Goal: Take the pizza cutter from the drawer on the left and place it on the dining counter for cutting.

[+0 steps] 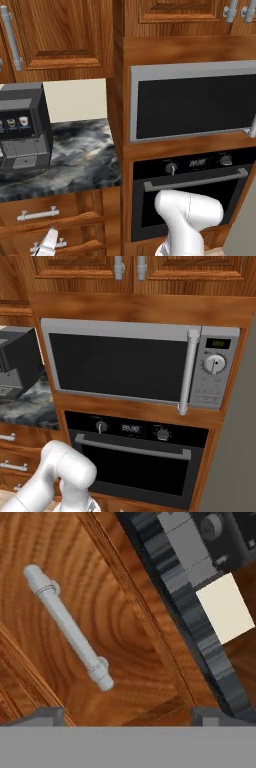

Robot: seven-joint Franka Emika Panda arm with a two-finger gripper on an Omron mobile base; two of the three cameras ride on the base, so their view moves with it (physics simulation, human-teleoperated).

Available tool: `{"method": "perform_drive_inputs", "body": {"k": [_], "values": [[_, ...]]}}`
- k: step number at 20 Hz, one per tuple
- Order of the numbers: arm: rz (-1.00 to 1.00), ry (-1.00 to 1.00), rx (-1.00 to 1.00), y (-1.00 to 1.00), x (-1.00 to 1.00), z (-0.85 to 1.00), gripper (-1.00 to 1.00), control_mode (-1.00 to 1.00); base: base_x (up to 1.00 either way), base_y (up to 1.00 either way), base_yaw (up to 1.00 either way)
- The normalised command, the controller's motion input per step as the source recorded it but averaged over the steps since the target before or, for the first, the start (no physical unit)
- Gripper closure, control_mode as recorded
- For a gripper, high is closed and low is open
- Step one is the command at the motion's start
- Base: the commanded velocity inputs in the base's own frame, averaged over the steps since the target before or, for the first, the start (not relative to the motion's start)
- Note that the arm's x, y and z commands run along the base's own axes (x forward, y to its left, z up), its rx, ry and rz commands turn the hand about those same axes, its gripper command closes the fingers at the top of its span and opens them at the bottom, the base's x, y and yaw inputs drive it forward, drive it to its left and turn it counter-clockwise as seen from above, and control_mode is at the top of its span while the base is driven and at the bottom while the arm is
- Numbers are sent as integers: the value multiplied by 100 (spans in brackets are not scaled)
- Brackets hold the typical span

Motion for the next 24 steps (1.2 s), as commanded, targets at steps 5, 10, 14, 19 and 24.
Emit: {"method": "perform_drive_inputs", "body": {"k": [5,10,14,19,24], "values": [[0,0,-46,4,19,-65,-100,-100,0,0,0],[0,-3,-47,25,19,-39,-100,-100,0,0,0],[1,-4,-19,31,33,0,-100,-100,0,0,0],[4,-5,-8,9,35,-7,-100,-100,0,0,0],[6,-7,-6,0,19,-52,-100,-100,0,0,0]]}}
